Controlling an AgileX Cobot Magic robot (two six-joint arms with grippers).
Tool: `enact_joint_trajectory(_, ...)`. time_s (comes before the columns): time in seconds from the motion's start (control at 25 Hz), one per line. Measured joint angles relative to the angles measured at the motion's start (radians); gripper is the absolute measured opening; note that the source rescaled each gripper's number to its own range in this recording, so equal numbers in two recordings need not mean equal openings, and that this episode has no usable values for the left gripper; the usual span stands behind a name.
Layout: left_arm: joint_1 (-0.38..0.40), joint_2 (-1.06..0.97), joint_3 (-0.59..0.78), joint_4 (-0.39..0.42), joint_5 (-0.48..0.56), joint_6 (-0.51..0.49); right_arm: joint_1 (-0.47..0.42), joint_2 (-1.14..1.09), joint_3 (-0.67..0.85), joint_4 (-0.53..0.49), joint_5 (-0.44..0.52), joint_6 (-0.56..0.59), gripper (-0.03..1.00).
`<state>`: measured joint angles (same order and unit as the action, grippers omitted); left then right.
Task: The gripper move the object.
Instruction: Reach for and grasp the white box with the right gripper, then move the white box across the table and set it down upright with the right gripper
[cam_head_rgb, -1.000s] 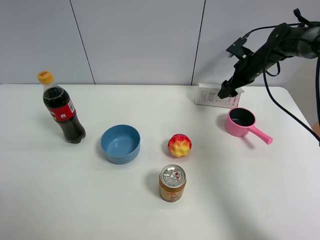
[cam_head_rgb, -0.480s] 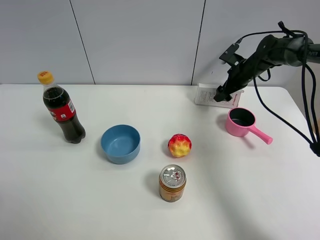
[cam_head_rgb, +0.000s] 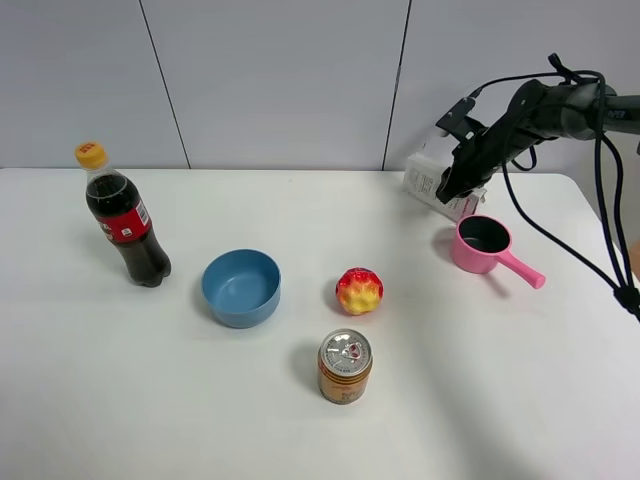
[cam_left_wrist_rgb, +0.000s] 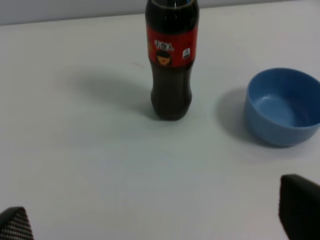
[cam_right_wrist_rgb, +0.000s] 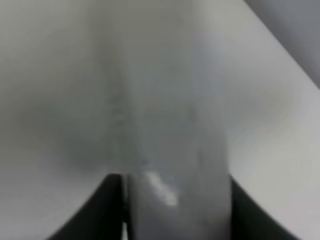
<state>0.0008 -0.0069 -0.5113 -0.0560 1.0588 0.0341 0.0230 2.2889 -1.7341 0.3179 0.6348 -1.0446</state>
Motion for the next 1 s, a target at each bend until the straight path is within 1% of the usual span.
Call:
enact_joint_trajectory(0.04,0.0,0.0,0.0,0.0,0.0,0.0,0.0,0.001,-0.001,-0.001,-0.002,0.001,0.0)
enact_joint_trajectory(0.2,0.0,0.0,0.0,0.0,0.0,0.0,0.0,0.01,-0.054,0.011,0.019,0.007,0.01)
enact_joint_trajectory(0.28,0.0,0.0,0.0,0.0,0.0,0.0,0.0,0.01,-0.104,0.038,0.045,0.028,0.01)
enact_joint_trajectory(0.44,0.0,0.0,0.0,0.0,0.0,0.0,0.005,0.009,-0.203,0.051,0.166,0.058,0.01)
enact_joint_trajectory(0.56,0.0,0.0,0.0,0.0,0.0,0.0,0.02,-0.012,-0.223,0.055,0.24,0.088,0.01)
enact_joint_trajectory(0.64,0.0,0.0,0.0,0.0,0.0,0.0,0.038,-0.041,-0.224,0.058,0.277,0.115,0.01)
enact_joint_trajectory(0.84,0.0,0.0,0.0,0.0,0.0,0.0,0.098,-0.138,-0.229,0.06,0.321,0.227,0.01)
enact_joint_trajectory(0.88,0.0,0.0,0.0,0.0,0.0,0.0,0.098,-0.138,-0.229,0.06,0.321,0.227,0.01)
enact_joint_trajectory(0.92,0.0,0.0,0.0,0.0,0.0,0.0,0.117,-0.154,-0.229,0.058,0.34,0.249,0.01)
enact_joint_trajectory(1.0,0.0,0.0,0.0,0.0,0.0,0.0,0.186,-0.183,-0.229,0.046,0.385,0.318,0.01)
